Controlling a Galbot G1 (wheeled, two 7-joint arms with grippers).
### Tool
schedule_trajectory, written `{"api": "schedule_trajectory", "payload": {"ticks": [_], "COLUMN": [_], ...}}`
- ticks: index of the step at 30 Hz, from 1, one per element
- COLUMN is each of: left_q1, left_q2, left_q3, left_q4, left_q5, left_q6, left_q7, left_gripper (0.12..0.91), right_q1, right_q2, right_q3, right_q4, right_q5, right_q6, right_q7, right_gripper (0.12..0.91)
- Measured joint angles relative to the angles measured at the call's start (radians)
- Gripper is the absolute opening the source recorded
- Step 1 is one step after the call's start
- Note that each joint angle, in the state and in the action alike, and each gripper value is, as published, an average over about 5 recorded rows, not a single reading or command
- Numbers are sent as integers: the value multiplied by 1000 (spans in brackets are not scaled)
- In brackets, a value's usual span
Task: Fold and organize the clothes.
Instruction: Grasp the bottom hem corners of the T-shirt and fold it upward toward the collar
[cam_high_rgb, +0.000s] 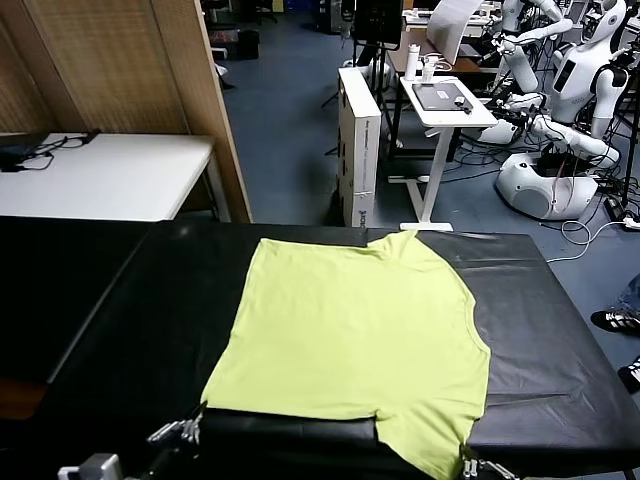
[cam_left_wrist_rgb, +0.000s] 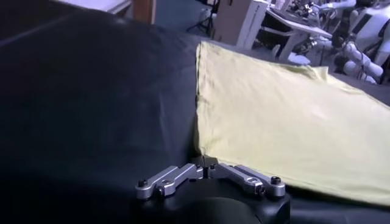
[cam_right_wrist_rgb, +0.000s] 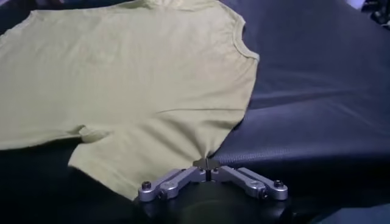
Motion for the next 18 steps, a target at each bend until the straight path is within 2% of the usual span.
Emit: {"api": "schedule_trajectory", "payload": {"ticks": [9,18], "left_q1": [-109,-261], "left_q2": [-36,-40], "left_q3": [16,42], "left_q4": [30,104], "left_q5": [-26,-39], "left_q6": [22,34], "left_q7": [-3,-19], "left_gripper": [145,145], "right_q1": [175,360], "right_q2": [-51,-125], "right_q3": [12,-19], "right_q4": [-52,-186], "right_q5": [51,91], "right_q6": [21,46], "right_q7": [-14,-24], "right_gripper": [140,140]}}
